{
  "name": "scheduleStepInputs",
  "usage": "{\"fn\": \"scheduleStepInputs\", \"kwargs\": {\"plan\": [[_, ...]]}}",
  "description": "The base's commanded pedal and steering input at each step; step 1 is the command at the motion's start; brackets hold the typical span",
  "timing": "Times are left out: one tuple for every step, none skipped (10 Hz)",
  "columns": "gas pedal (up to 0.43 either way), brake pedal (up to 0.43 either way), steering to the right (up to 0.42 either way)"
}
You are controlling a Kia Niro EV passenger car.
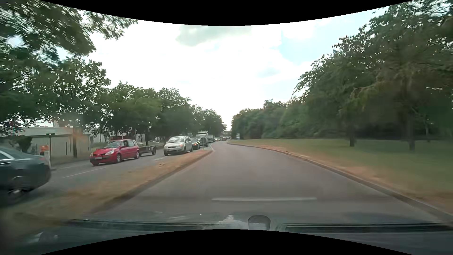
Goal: Follow the waypoints while adhering to traffic rules and regulations
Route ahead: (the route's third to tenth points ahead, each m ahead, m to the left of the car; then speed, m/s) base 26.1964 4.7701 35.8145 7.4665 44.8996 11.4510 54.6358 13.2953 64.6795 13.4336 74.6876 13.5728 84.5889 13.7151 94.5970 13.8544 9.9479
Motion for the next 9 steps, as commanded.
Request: {"fn": "scheduleStepInputs", "kwargs": {"plan": [[0.157,0.0,-0.018],[0.157,0.0,-0.019],[0.138,0.0,-0.021],[0.138,0.0,-0.021],[0.13,0.0,-0.021],[0.13,0.0,-0.021],[0.118,0.0,-0.021],[0.11,0.0,-0.021],[0.11,0.0,-0.021]]}}
